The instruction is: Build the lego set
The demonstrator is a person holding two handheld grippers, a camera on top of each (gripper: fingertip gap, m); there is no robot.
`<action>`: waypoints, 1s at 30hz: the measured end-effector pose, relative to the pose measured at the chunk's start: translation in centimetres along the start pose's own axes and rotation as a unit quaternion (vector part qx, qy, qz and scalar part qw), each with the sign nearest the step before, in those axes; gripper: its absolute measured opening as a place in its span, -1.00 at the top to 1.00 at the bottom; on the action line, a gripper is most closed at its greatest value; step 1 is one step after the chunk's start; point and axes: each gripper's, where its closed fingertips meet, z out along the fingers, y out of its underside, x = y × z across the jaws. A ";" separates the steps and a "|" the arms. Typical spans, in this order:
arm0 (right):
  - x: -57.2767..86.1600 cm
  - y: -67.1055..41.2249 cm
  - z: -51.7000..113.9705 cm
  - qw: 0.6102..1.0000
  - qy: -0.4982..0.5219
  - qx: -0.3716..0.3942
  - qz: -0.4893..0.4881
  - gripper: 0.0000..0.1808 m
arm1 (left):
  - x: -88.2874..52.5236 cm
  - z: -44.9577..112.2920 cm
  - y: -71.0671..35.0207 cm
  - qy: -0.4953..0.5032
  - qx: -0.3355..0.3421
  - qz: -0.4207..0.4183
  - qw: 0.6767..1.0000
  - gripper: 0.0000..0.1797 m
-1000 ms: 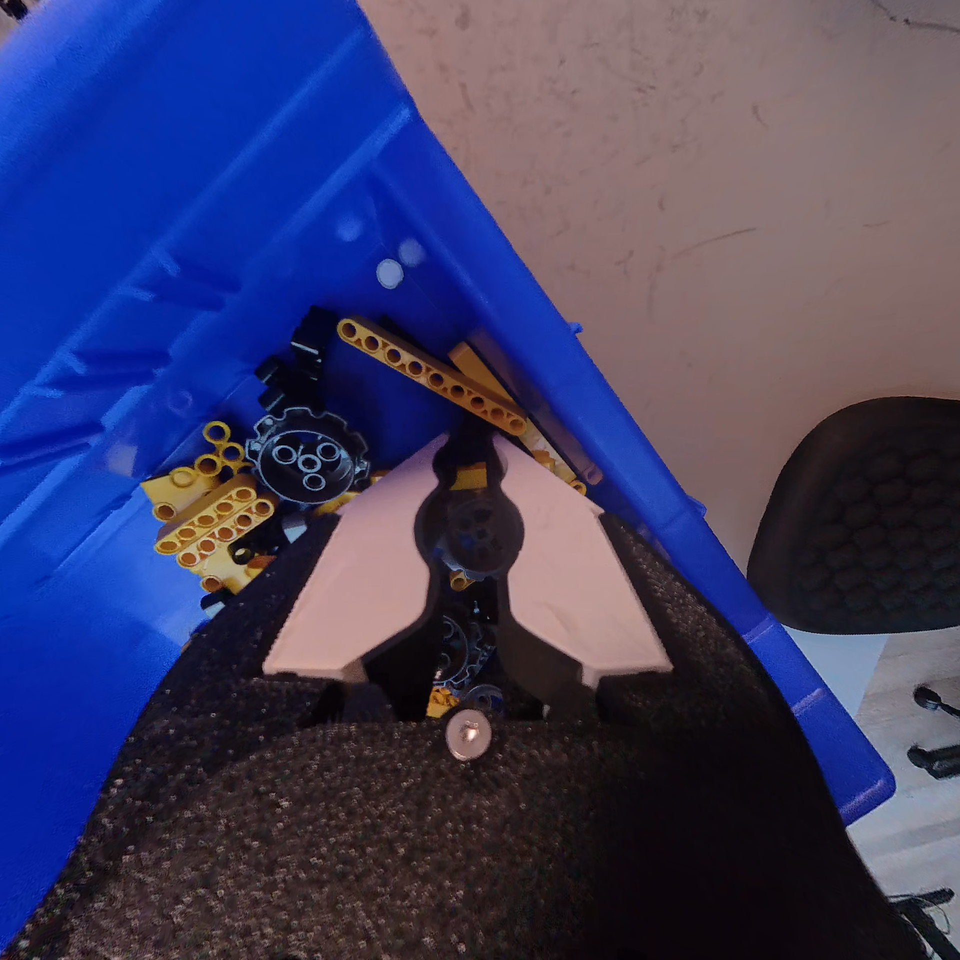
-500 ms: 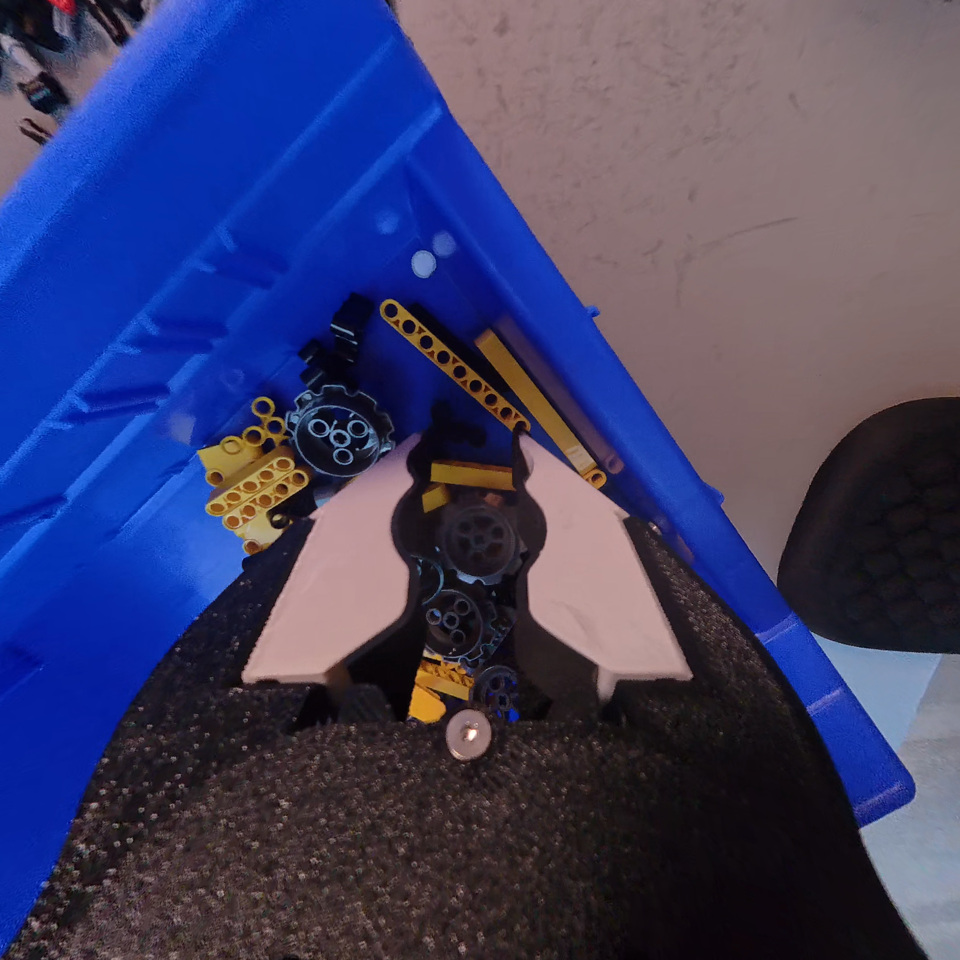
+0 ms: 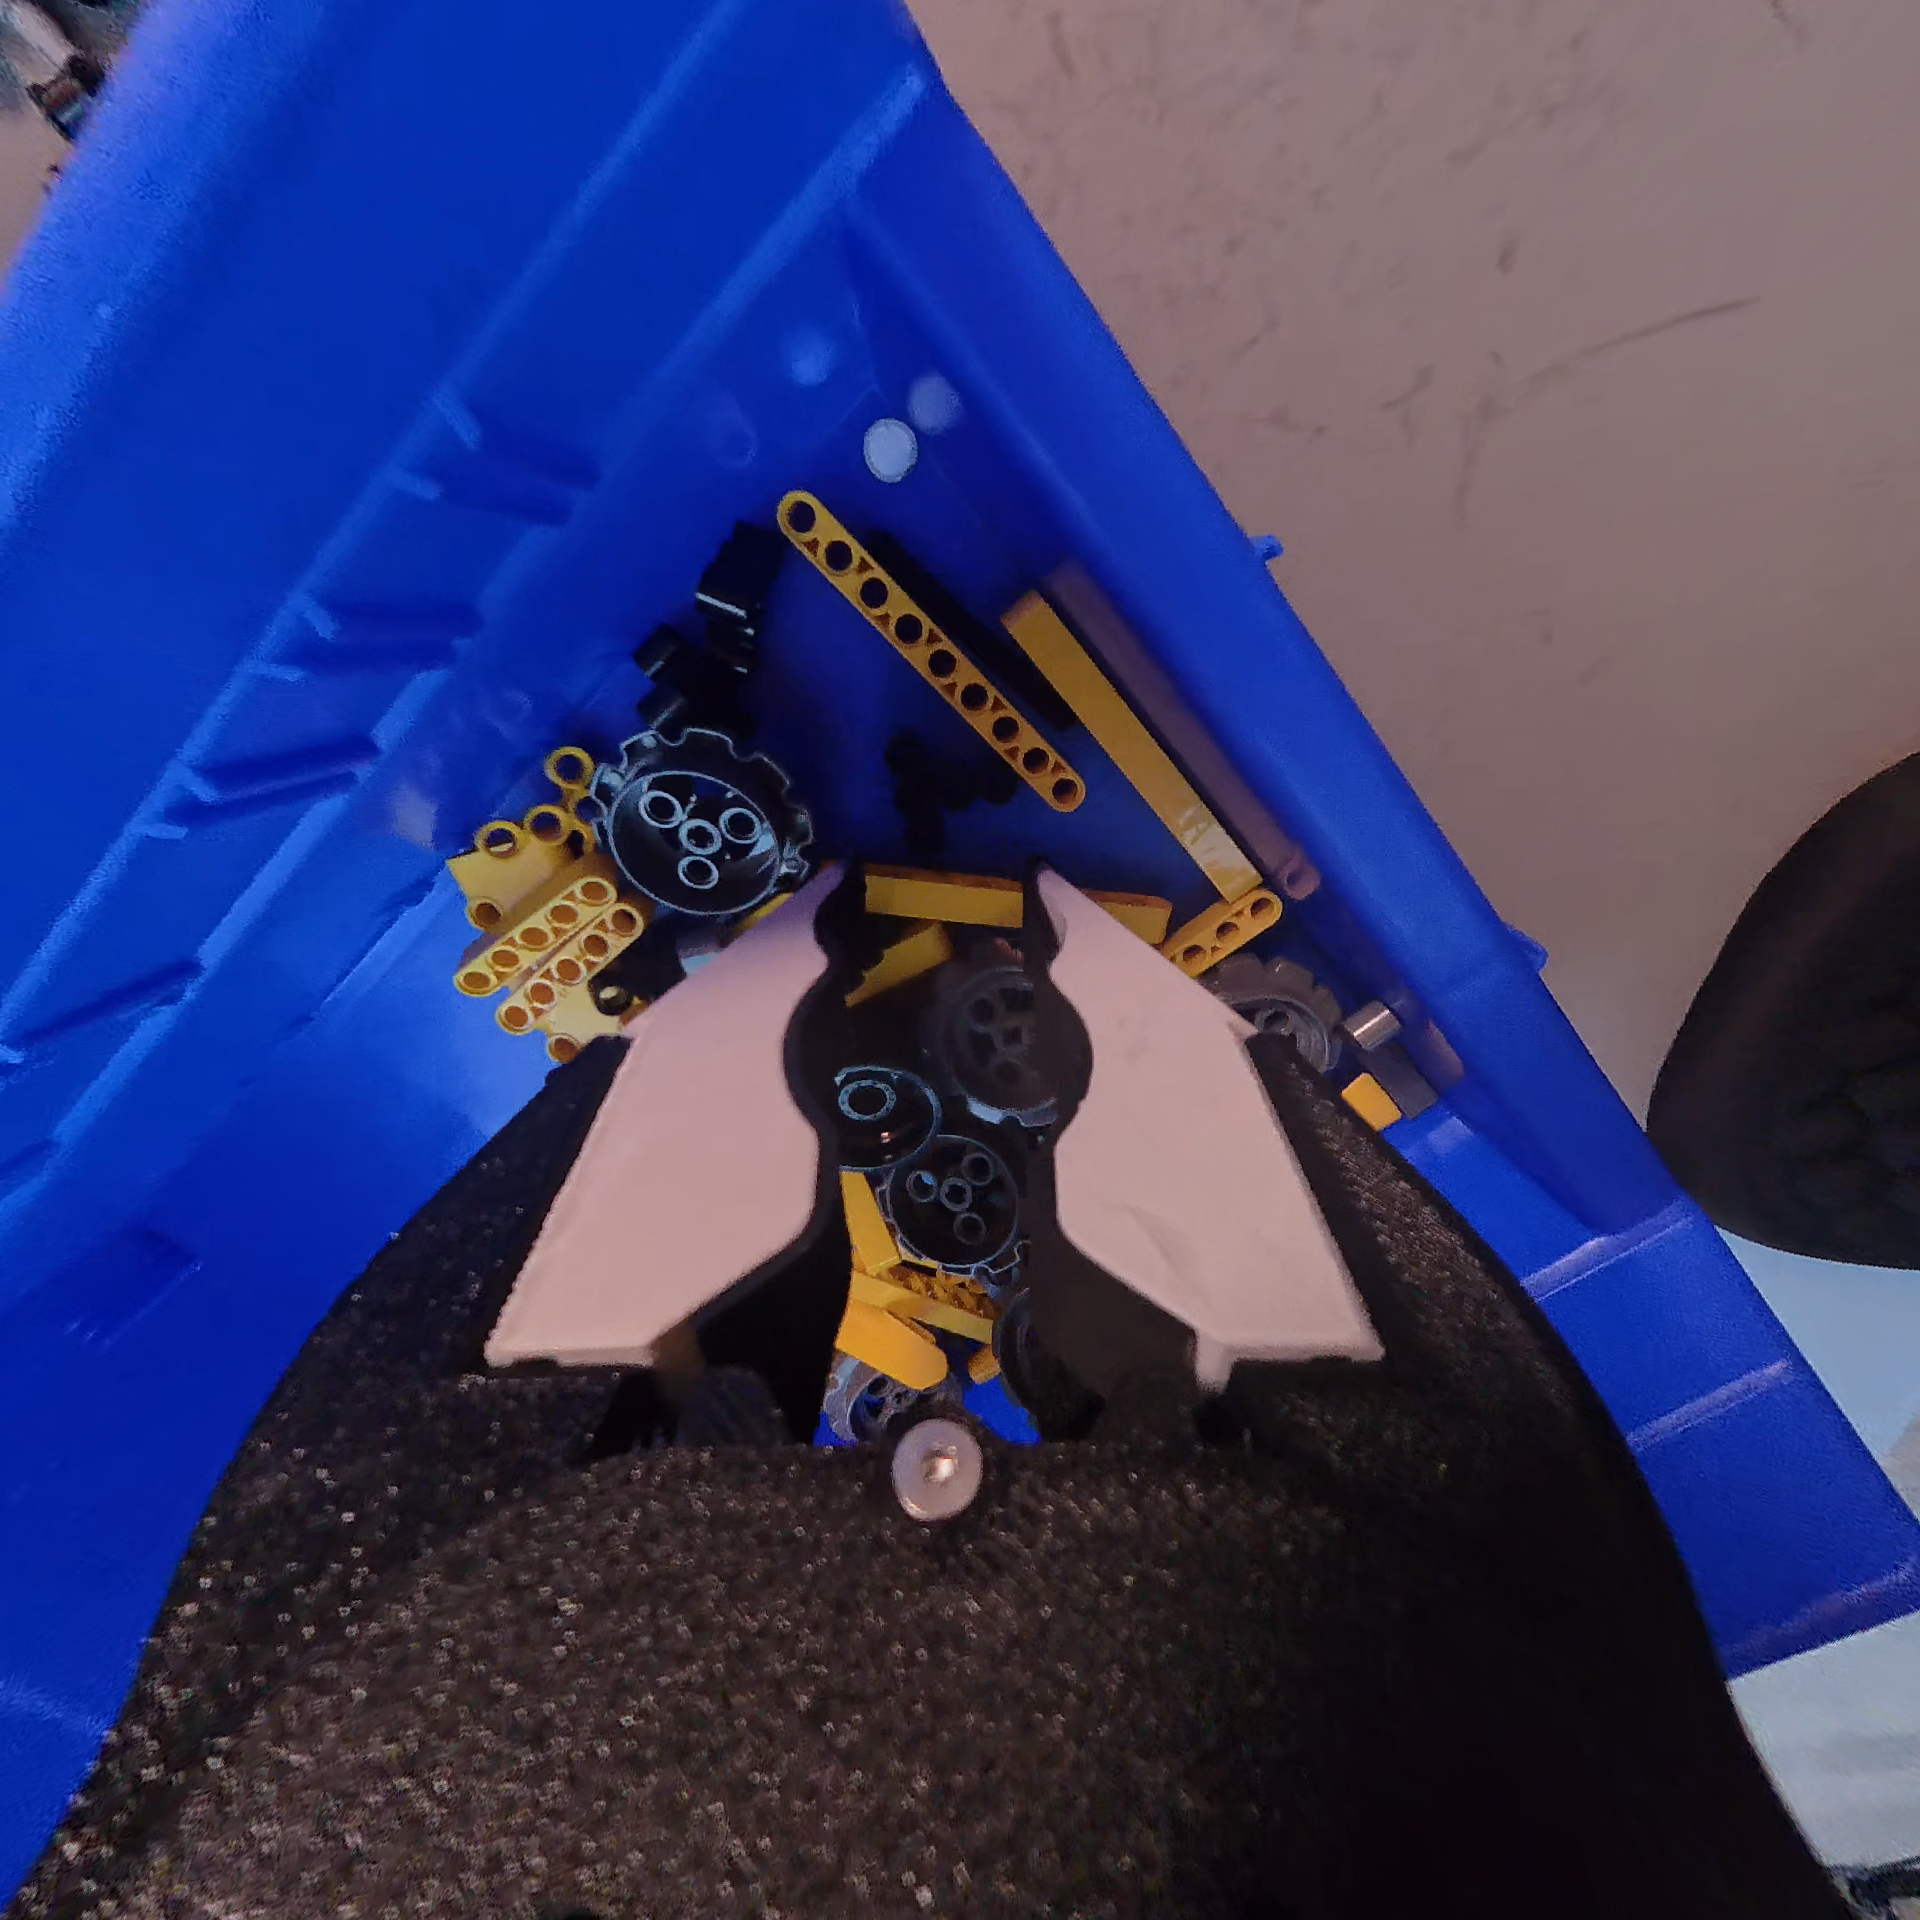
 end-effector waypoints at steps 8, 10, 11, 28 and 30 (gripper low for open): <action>0.2 -0.1 -0.1 1.000 0.005 0.003 0.004 0.92 | 0.3 1.1 -0.5 0.004 0.012 0.006 1.000 0.69; 0.2 -0.1 -0.1 1.000 0.006 0.003 0.003 0.92 | -0.2 1.2 -0.3 -0.008 0.005 0.009 1.000 0.92; 0.3 0.0 -0.1 1.000 0.007 0.003 0.003 0.92 | -0.3 1.1 -0.3 -0.009 0.003 0.009 1.000 0.93; 1.9 -3.8 -1.5 0.992 0.089 0.088 -0.015 0.80 | -1.4 -10.9 -13.8 -0.334 0.234 -0.044 0.912 0.92; 2.4 -4.3 -2.0 0.989 0.111 0.099 -0.018 0.80 | -0.3 -10.5 -16.9 -0.332 0.280 -0.046 0.900 0.93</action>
